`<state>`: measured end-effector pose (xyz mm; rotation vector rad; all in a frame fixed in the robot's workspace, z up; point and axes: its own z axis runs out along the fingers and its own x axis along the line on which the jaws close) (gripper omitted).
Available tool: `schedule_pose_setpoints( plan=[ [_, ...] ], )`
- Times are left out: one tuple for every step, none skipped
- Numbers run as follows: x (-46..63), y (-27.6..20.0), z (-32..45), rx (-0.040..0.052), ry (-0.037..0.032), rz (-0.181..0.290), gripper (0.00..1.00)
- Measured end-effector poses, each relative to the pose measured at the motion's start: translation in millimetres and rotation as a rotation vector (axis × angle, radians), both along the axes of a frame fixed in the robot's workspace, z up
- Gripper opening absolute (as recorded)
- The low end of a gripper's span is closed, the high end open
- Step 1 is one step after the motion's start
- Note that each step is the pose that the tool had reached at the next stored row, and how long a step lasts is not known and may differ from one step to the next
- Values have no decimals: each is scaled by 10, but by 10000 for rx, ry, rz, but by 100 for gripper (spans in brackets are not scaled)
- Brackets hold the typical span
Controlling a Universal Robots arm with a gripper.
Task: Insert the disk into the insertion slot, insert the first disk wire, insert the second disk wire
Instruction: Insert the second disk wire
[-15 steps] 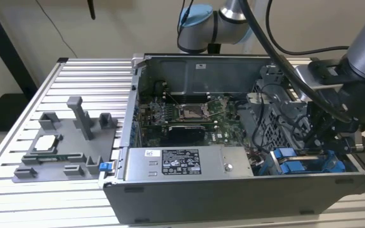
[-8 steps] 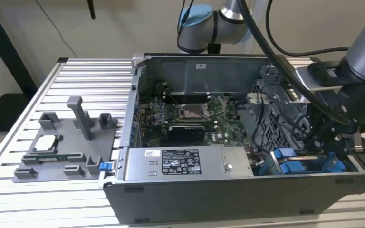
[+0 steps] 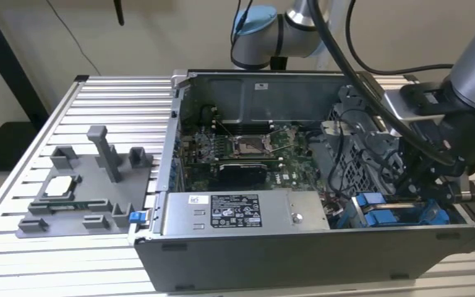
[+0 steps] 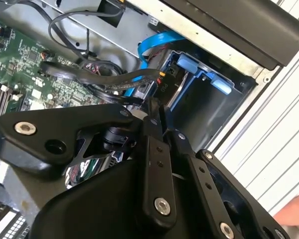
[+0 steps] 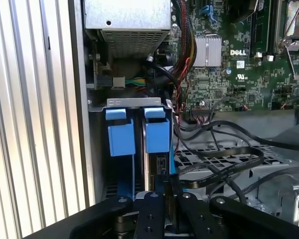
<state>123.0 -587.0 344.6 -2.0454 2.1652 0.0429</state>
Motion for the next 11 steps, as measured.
schedule_pose_setpoints(
  plan=[
    [0, 0, -4, 0, 0, 0, 0],
    [0, 0, -9, 1, -2, 0, 0],
    [0, 0, -13, 0, -4, -1, 0],
    [1, 0, -17, 0, -6, 0, 0],
    [1, 0, -20, 1, -8, 0, 0],
    [1, 0, -23, 3, -10, 1, 0],
    [0, 0, -24, 5, -11, 0, 0],
    [0, -1, -26, 13, -12, 0, 0],
    [0, 0, -29, 24, -13, 0, 0],
    [0, 0, -30, 35, -14, 0, 0],
    [0, 1, -31, 45, -14, 0, 0]
  ],
)
